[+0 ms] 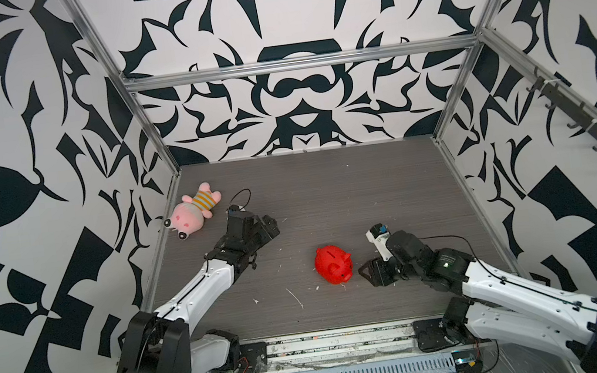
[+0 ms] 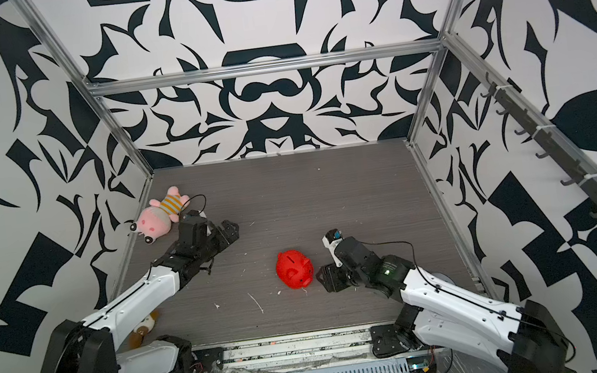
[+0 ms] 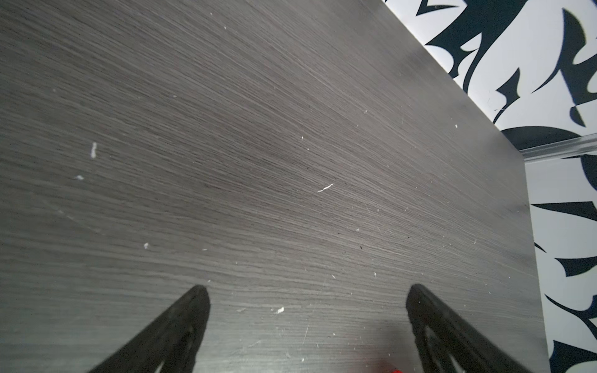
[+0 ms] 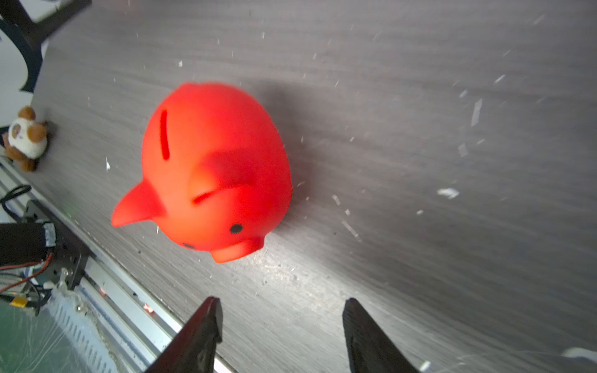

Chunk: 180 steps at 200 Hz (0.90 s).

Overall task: Open piggy banks
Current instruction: Move the piggy bank to the center of the board.

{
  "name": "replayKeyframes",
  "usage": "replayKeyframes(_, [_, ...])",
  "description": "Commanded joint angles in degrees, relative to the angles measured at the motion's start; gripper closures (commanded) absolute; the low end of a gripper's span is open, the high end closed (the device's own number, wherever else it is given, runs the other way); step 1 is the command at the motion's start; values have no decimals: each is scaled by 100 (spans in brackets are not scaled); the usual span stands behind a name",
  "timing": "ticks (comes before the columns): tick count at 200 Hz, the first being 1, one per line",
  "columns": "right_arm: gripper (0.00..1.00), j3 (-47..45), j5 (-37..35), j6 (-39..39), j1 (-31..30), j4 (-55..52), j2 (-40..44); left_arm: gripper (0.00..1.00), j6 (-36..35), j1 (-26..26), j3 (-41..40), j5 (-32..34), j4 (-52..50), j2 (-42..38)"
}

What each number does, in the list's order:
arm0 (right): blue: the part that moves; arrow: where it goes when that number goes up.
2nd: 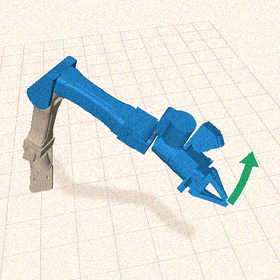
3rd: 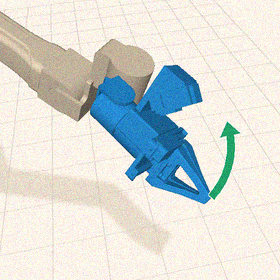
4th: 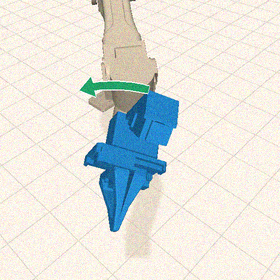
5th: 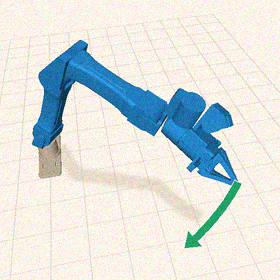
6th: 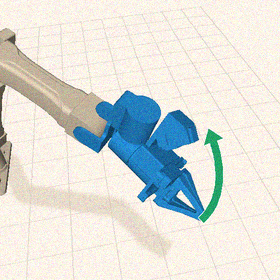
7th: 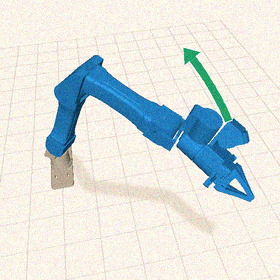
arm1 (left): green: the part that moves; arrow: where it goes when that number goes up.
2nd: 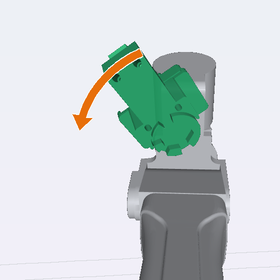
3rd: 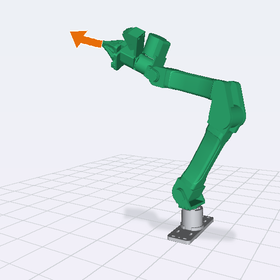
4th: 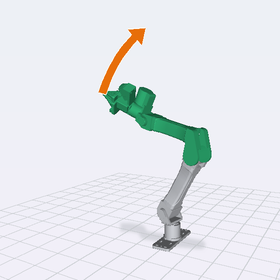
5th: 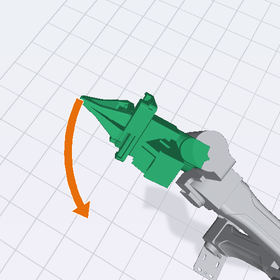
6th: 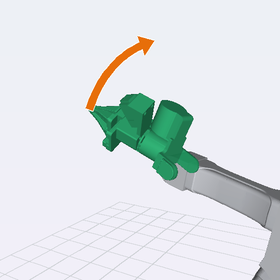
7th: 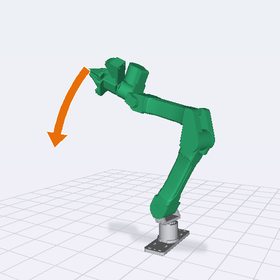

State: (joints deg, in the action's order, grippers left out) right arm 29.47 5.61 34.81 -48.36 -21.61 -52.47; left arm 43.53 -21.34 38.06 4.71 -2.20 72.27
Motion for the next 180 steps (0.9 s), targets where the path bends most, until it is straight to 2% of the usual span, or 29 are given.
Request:
replayKeyframes(1, [34, 10, -93, 483, -406, 1071, -423, 1, -298, -1, 431, 83, -100, -19])
replayKeyframes(41, [32, 145, 68, 589, -577, 2345, -1576, 0, -357, -1, 385, 298, -212, -224])
replayKeyframes(95, [30, 1002, -787, 618, -596, 3836, -3170, 1, -239, -1, 44, 615, -467, -635])
replayKeyframes(125, [29, 1661, -1115, 501, -558, 3984, -3995, 1, -197, 1, 217, 1002, -1078, -775])
replayKeyframes(151, [27, 1893, -731, 413, -400, 4007, -4175, 1, -213, 3, 420, 959, -1441, -720])
replayKeyframes(180, [25, 1869, 443, 347, -89, 3718, -4011, 1, 81, 25, 783, 143, -1558, -521])
